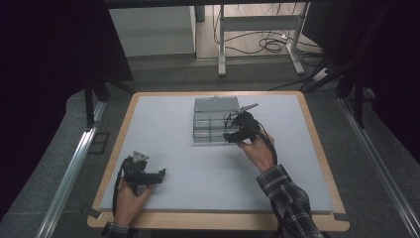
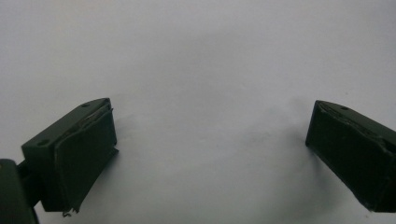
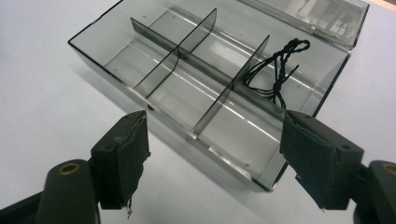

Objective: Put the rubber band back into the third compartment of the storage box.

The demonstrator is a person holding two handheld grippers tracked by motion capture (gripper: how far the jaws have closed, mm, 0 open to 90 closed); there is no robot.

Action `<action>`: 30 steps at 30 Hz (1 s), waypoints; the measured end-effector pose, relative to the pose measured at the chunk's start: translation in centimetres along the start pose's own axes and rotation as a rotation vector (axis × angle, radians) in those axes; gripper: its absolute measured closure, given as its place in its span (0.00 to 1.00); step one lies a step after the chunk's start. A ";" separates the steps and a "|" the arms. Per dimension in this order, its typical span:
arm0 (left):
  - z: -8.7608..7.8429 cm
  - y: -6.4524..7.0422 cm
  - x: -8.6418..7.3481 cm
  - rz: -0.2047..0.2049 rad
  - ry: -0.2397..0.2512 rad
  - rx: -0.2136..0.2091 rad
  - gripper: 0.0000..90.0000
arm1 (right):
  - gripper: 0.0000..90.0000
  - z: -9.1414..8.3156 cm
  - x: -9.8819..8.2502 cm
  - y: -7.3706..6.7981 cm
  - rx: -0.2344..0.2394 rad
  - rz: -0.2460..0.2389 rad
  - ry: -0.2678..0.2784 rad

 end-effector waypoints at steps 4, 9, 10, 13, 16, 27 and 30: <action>0.0 0.0 0.0 0.001 -0.001 0.000 0.02 | 0.26 -0.2 -0.6 -0.2 -0.004 -0.004 0.001; 0.0 0.0 0.0 0.000 -0.001 0.001 0.02 | 0.25 -0.4 -1.7 -0.3 0.001 -0.002 0.003; 0.0 0.0 0.0 0.000 -0.001 0.001 0.02 | 0.24 -0.4 -1.9 -0.3 0.001 0.001 0.004; 0.0 0.0 0.0 0.000 -0.001 0.001 0.02 | 0.24 -0.6 -2.5 -0.4 0.005 0.003 0.009; 0.0 0.0 0.0 0.000 -0.001 0.001 0.02 | 0.24 -0.8 -3.1 -0.5 0.001 -0.003 0.011; 0.0 0.0 0.0 0.000 -0.002 0.001 0.02 | 0.22 -1.6 -4.4 -0.8 -0.009 -0.017 0.016; 0.0 0.0 0.0 0.000 -0.002 0.001 0.02 | 0.21 -1.7 -4.8 -0.8 -0.015 -0.019 0.014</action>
Point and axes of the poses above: each handheld gripper's, and its own axes: z roughly forward along the jaws, x roughly out of its top, y roughly to its right, the point moved 6 cm from there along z, roughly forward along the jaws, and after that the axes turned 6 degrees about -y, right-handed, at the moved point
